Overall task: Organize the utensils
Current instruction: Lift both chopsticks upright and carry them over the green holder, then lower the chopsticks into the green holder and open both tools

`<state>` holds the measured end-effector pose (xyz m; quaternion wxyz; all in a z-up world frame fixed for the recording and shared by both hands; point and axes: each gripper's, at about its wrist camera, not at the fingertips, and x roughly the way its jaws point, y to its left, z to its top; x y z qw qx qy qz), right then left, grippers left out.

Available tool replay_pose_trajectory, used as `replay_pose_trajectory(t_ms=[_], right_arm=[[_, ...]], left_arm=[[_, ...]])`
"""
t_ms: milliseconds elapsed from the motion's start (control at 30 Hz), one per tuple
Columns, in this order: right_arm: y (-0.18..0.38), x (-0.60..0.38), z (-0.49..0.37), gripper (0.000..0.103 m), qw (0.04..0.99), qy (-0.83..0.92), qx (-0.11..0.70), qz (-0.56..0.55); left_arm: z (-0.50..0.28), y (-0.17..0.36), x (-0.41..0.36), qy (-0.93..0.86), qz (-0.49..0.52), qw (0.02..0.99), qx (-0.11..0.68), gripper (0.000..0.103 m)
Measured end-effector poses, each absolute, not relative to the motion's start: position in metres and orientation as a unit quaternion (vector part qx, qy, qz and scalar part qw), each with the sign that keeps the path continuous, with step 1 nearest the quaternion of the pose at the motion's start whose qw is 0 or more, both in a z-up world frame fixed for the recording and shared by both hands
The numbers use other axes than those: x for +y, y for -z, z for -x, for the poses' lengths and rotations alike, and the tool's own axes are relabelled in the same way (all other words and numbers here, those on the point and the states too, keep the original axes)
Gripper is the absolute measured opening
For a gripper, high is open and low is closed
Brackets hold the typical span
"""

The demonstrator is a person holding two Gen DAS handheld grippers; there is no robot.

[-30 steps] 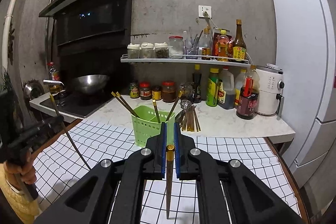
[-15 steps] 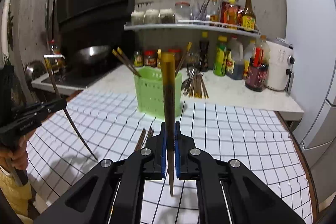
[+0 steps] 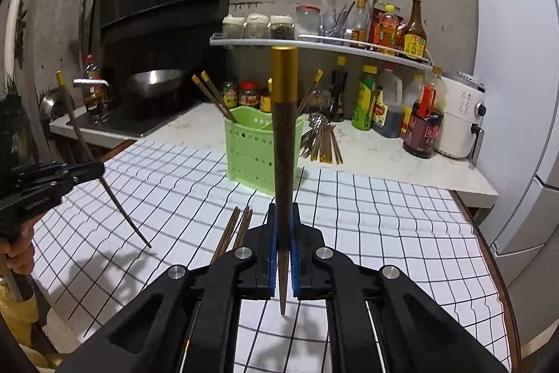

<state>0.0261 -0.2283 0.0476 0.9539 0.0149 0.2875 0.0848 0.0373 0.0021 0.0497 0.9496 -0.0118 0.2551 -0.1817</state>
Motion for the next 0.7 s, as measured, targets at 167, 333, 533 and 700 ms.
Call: replay_pose_trajectory(t_ms=[167,333,533,700], right_arm=[[-0.061,-0.23,-0.056,0.007,0.957,-0.103,0.268,-0.039],[-0.104,-0.227,-0.09,0.007,0.97,-0.13,0.195,-0.059],[-0.155,-0.233,-0.124,0.007,0.987,-0.109,0.08,-0.082],[-0.143,-0.235,-0.184,0.007,0.987,-0.092,0.102,-0.084]], left_arm=[[-0.059,-0.077,-0.003,0.184,0.031,0.958,0.217,0.006],[-0.087,-0.12,-0.015,0.2,0.04,0.966,0.162,0.006],[-0.127,-0.173,-0.044,0.209,0.036,0.974,0.083,0.006],[-0.198,-0.153,-0.066,0.194,0.025,0.972,0.133,0.006]])
